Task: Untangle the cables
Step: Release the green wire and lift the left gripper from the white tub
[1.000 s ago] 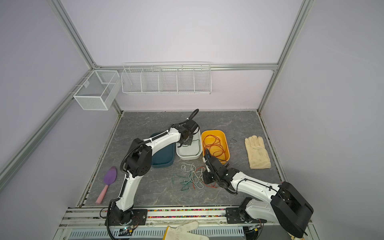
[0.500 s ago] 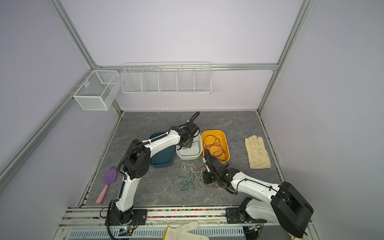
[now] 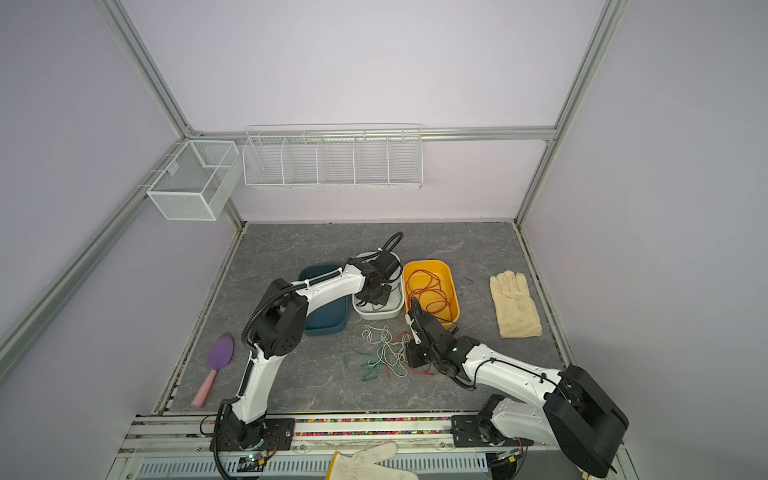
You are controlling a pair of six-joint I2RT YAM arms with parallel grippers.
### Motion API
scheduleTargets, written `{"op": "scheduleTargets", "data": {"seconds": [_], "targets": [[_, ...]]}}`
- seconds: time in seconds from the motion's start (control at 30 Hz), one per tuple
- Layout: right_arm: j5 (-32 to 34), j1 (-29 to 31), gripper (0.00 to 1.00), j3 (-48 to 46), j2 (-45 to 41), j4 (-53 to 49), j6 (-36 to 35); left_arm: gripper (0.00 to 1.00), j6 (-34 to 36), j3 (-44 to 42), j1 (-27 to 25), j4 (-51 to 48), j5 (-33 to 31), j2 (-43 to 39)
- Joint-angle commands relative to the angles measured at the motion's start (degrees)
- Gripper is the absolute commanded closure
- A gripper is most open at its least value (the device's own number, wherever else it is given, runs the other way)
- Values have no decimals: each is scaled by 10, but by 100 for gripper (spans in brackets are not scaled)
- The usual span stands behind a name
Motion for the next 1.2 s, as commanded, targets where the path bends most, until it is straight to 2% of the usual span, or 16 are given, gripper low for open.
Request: {"op": "scheduleTargets", "data": {"seconds": [0.0, 0.03, 0.47, 0.57, 0.97, 1.17], "targets": [[-2, -1, 94, -7, -2, 4, -5, 100, 8, 35, 6, -28, 7, 14], [-1, -1, 94, -7, -2, 4, -5, 100, 9, 41, 8, -33, 6, 14], [-1, -1, 94, -8, -7, 3, -4, 60, 29, 67, 21, -75, -1, -24], [-1, -1, 94, -9, -7, 2, -4, 54, 32, 76, 21, -84, 4, -38], [0, -2, 94, -8, -8, 2, -5, 50, 23, 75, 21, -109, 27, -92], [5, -1, 94, -11, -19, -1, -4, 47, -15, -57, 21, -50, 62, -196]]}}
